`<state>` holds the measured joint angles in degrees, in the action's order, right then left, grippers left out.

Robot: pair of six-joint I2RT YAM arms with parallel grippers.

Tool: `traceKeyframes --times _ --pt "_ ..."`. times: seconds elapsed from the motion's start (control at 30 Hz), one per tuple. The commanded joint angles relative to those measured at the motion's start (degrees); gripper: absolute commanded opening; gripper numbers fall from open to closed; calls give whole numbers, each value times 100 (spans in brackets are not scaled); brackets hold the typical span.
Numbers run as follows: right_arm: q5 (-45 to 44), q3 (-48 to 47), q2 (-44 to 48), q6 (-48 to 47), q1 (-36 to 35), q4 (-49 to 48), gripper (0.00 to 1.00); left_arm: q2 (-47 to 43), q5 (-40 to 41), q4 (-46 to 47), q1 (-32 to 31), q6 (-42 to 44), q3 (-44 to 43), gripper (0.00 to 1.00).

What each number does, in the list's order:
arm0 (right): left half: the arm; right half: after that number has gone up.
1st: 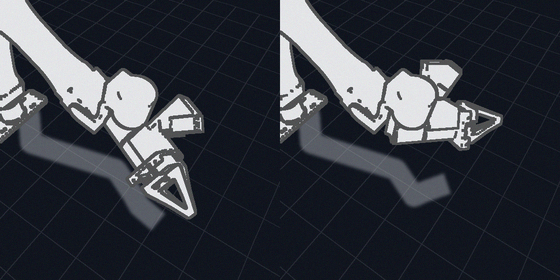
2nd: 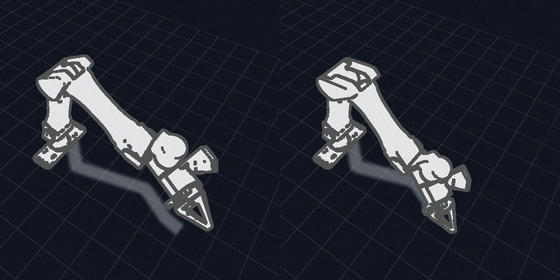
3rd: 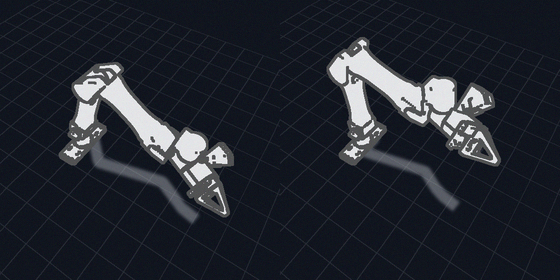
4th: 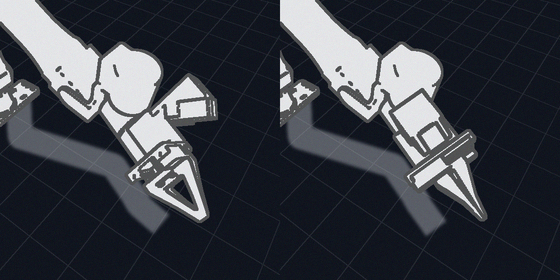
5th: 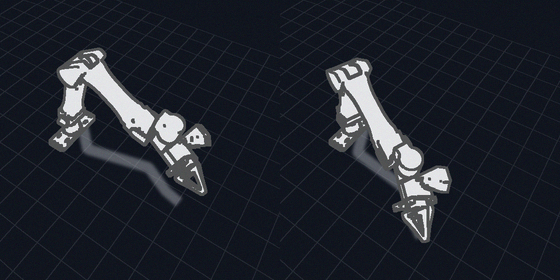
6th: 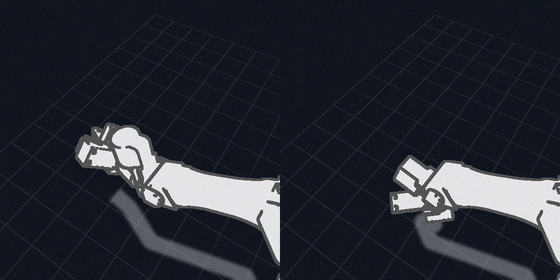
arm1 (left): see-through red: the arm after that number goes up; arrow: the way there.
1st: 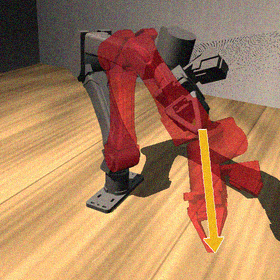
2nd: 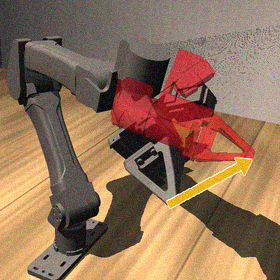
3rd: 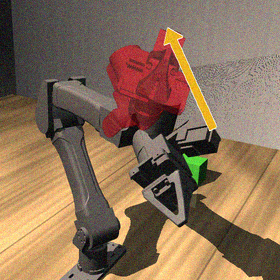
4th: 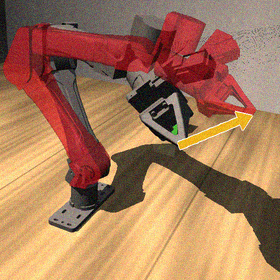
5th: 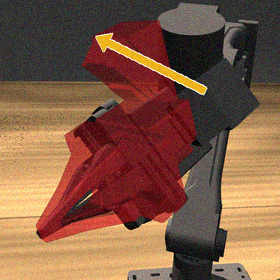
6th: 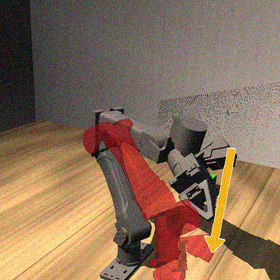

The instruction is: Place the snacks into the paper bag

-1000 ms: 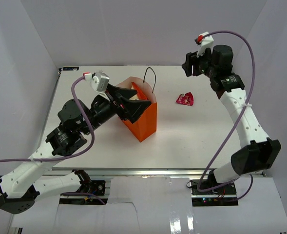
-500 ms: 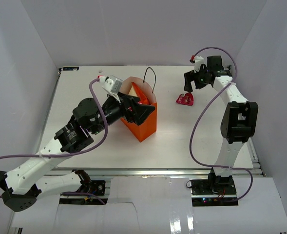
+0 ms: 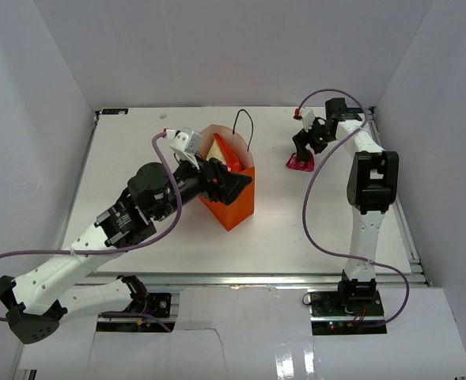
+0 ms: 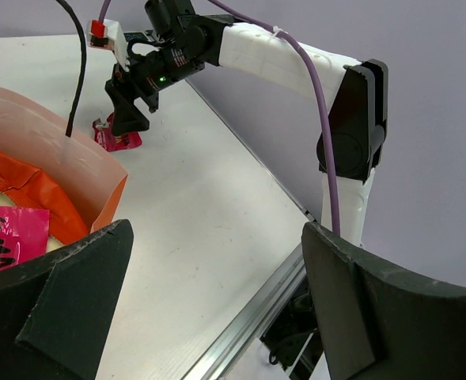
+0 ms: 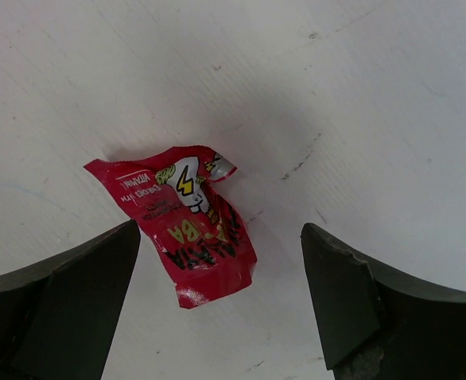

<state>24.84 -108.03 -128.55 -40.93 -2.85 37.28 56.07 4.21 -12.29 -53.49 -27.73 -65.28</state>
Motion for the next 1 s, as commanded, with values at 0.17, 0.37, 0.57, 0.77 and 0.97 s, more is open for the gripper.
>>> traceKeyframes --times 0.17,0.37,0.57,0.77,0.97 --pt "232 -52 -258 -355 39 342 74 88 89 -10 -29 -216 15 98" --pt "390 19 -276 -293 48 333 39 299 1 -1 -21 -181 -143 98" --pt "574 554 119 -451 109 298 12 255 19 78 -21 -207 -82 98" --pt "1426 1476 1243 -556 215 254 8 220 36 78 -21 -119 -196 98" --pt "2270 1848 3141 -452 215 -45 8 228 98 -53 -29 109 -485 97"
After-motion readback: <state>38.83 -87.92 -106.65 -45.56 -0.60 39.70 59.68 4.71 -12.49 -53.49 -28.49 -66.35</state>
